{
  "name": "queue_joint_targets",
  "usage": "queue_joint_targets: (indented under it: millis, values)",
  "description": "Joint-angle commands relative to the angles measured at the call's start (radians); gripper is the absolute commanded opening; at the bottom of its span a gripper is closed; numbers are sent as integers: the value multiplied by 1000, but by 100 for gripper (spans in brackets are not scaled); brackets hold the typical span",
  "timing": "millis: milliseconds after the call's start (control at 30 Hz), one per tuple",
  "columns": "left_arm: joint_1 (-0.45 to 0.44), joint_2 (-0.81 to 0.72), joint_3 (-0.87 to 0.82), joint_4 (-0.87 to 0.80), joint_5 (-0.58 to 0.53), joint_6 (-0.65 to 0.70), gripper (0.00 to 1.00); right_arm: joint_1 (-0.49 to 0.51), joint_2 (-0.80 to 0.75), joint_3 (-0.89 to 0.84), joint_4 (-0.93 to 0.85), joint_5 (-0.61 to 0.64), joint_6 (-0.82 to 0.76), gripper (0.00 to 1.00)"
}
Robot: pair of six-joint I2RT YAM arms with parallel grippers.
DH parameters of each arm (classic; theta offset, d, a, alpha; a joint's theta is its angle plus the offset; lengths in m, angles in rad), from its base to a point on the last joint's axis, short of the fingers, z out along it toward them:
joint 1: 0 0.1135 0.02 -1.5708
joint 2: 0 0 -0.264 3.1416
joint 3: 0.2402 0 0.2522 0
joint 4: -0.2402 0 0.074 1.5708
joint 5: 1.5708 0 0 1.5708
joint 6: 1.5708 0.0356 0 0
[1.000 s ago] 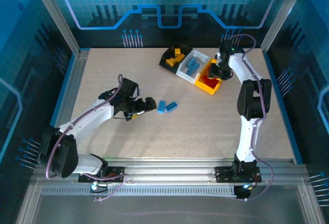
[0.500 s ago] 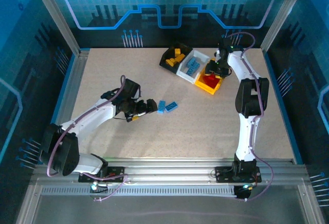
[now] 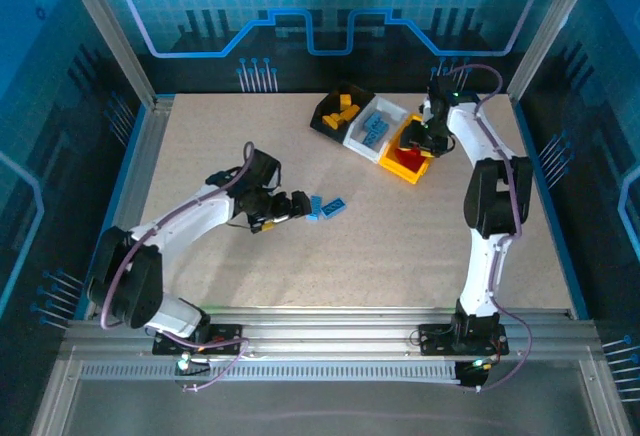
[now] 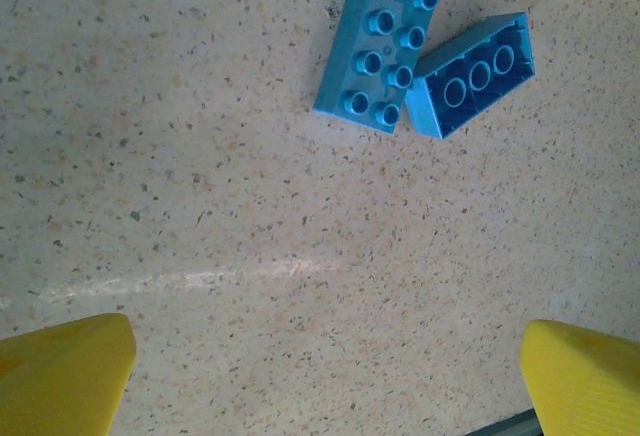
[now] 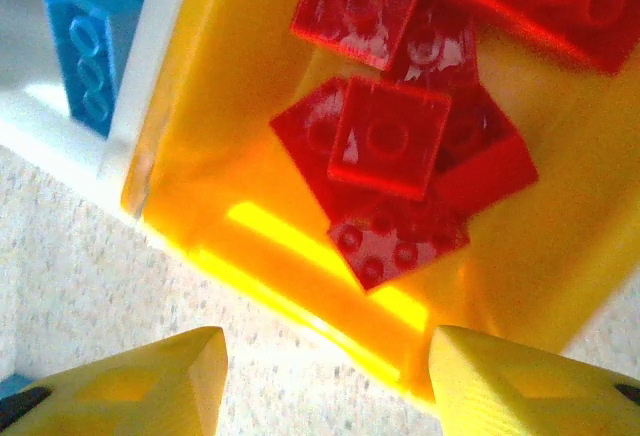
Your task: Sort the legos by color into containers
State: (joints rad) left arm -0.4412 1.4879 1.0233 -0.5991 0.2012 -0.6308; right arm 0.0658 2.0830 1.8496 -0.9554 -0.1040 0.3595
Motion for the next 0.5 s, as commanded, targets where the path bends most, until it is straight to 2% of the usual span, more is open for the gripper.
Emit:
queue_joint_targets:
  millis: [0,267,467]
  values:
    - [-15,67,95,-28,-17,84,99,27,-131,-100,8,-38,25,58]
    - [-107,325,451,-192,-63,349,99,53,-405,-498,91,-102,87,58]
    - [-179,469,640,-251,-108,491,99,52,-565,-725,87,-133,97,58]
